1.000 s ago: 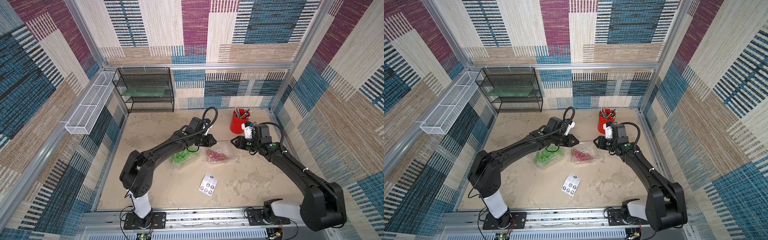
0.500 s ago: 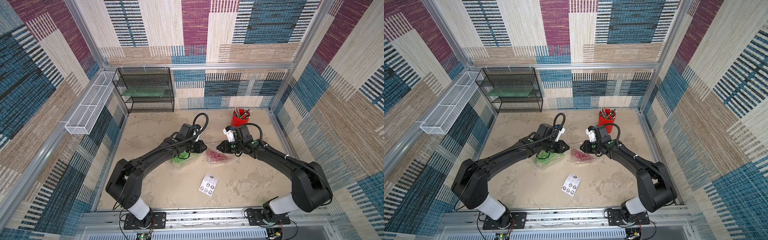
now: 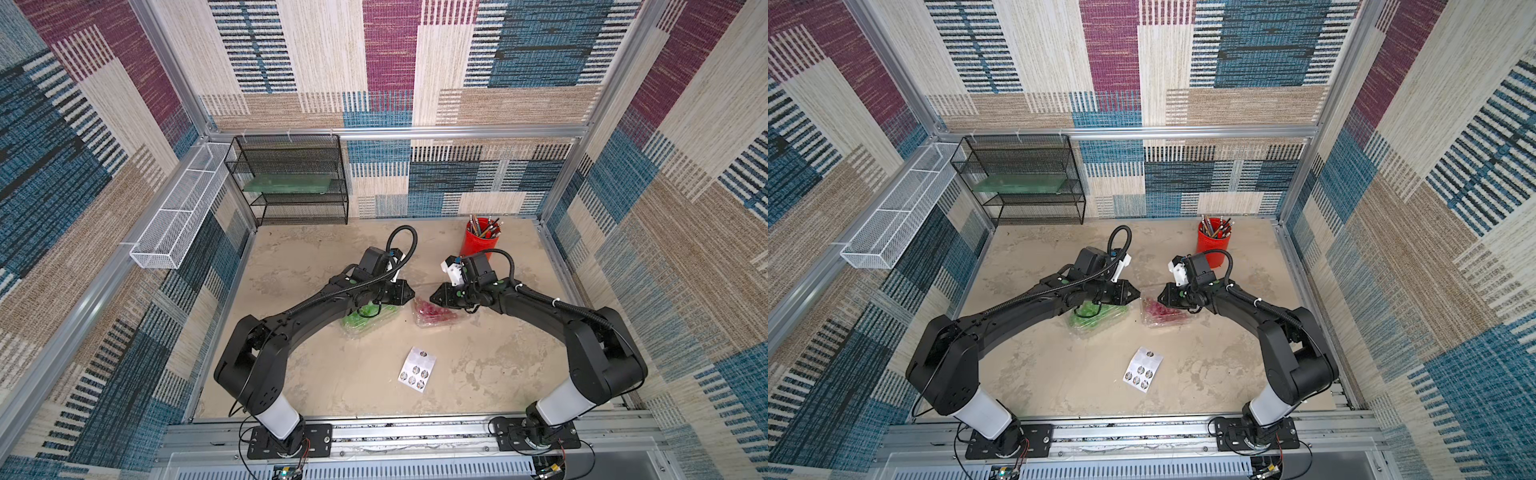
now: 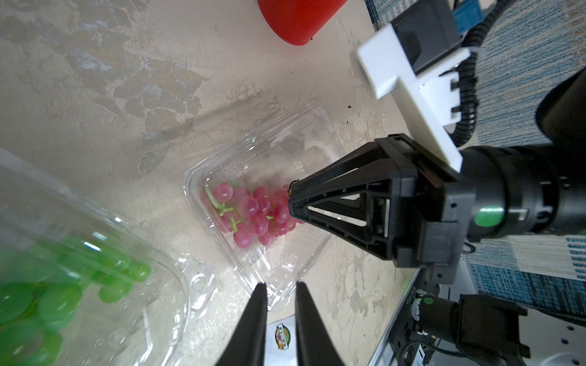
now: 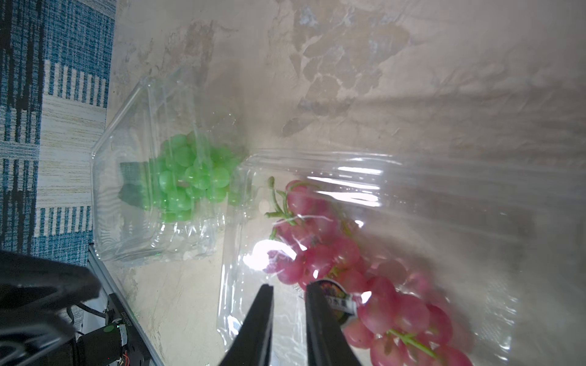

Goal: Label fruit boxes
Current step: Stick the label on the fruit box.

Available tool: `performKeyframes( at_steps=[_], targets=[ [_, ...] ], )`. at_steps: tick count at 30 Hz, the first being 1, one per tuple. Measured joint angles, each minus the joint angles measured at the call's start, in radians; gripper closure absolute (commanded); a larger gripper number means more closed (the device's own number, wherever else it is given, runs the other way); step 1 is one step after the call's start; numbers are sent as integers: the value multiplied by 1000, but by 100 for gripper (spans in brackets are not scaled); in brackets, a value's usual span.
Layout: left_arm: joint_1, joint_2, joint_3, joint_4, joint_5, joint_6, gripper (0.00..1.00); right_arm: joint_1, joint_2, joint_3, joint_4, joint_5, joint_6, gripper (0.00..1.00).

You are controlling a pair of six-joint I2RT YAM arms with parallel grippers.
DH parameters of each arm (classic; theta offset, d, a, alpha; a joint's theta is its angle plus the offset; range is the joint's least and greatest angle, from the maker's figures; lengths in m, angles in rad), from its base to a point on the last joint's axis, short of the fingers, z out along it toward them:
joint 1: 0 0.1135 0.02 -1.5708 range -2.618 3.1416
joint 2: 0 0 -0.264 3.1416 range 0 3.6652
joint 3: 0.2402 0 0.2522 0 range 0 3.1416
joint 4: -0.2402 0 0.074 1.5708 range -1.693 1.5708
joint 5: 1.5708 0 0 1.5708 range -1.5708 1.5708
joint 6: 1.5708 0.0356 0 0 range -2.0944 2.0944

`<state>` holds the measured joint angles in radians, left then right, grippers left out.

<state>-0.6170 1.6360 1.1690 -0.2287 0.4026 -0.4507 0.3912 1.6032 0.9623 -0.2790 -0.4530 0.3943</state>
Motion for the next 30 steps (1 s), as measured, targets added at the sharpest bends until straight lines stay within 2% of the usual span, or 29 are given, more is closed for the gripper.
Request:
performKeyframes(
  at_steps=[9, 18, 24, 30],
  targets=[
    [2, 24, 16, 1, 5, -2, 80, -26, 5, -20, 26, -8, -5, 76],
    [2, 27, 20, 1, 15, -3, 80, -58, -50, -36, 2, 19, -18, 75],
    [2, 26, 20, 1, 16, -3, 80, -45, -121, -35, -24, 26, -18, 75],
    [2, 24, 20, 1, 16, -3, 80, -22, -109, -35, -25, 26, -17, 75]
  ],
)
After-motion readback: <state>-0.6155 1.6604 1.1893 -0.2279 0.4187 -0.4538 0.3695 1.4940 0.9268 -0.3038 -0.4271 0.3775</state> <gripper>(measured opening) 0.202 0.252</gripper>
